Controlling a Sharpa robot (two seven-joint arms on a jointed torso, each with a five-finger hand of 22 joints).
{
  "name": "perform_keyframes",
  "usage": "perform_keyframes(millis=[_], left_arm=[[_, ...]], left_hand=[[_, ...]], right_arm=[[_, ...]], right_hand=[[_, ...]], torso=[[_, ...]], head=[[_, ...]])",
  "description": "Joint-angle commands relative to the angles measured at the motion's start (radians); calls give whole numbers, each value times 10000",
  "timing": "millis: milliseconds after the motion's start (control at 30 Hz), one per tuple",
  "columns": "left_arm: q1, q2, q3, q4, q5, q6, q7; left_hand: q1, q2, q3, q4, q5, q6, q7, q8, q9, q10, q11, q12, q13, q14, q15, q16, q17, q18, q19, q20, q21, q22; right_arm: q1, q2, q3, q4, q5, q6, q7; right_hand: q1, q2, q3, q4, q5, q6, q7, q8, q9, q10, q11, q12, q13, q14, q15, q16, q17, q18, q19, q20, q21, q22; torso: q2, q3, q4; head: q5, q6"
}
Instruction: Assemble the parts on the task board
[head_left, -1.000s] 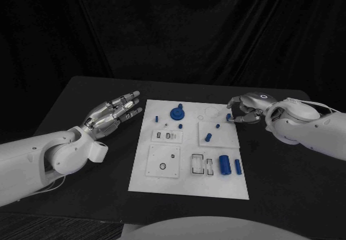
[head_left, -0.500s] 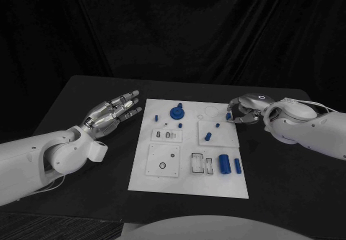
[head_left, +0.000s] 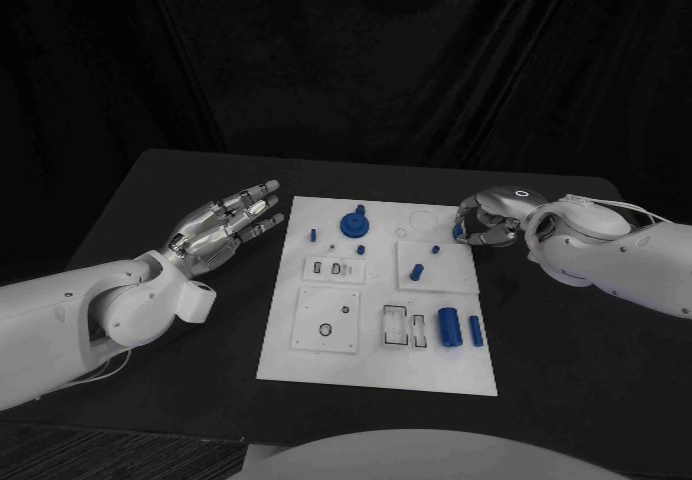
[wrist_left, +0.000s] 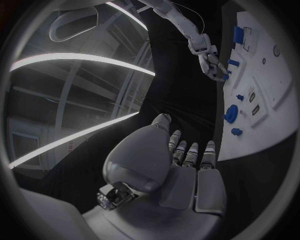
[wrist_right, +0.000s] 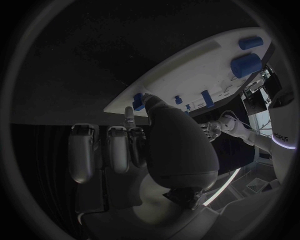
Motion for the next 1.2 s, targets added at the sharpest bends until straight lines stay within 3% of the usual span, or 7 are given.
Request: perform_keyframes(millis=[33,533,767,1033,1200], left_arm=[[-19,28,9,13,1,127,87],[-38,26,9,-2,1,144,60],[-47,25,9,-6,1,149,51],[-57,22,9,-8,1,159,39],[-69,23,9,-12,1,168,37]], left_hand=[[99,-38,297,-68,150,-27,-22,135,145,-33,90,193,29,57,71,-55,-50,-51,66,101,-11,27],[99,-38,297,-68,150,-27,-22,135,145,-33,90,193,29,57,71,-55,-50,-51,66,101,-11,27],[99,-38,297,-68,150,-27,-22,135,145,-33,90,193,29,57,71,-55,-50,-51,66,101,-11,27],[99,-38,297,-68,150,-27,-22,135,145,-33,90,193,29,57,71,-55,-50,-51,66,101,-11,27],[99,-38,297,-68,150,-27,-22,135,145,-33,90,193,29,57,71,-55,-50,-51,66,101,-11,27]], right_arm=[[-27,28,4,-41,-9,9,-213],[-28,138,5,-137,-9,-27,-224],[-28,146,5,-138,-9,-132,-206],[-28,146,5,-120,-10,-300,-155],[-28,137,5,-38,-11,-709,-22]], right_hand=[[206,78,214,-38,164,102,-30,-1,-108,1001,16,166,2628,1048,33,200,2665,-264,612,-12,-73,2382],[204,104,254,-36,112,466,-85,-79,-231,1001,-32,166,2628,1048,-5,200,2665,-266,622,-41,-66,2392],[405,245,381,-180,429,1558,-231,210,-114,1001,-156,166,2628,1048,-119,200,2665,-273,641,-143,-51,2414],[556,345,445,-326,459,1929,-279,382,24,1001,-194,166,2628,1048,-155,200,2665,-271,639,-179,-62,2415],[580,367,456,-356,460,1987,-291,408,52,1001,-203,166,2628,1048,-162,200,2665,-274,644,-187,-54,2420]], torso=[[1,1,1],[1,3,-3],[-4,8,6],[-7,0,3],[-3,3,3]], head=[[7,-10],[4,-29],[8,-41],[7,-64],[16,-67]])
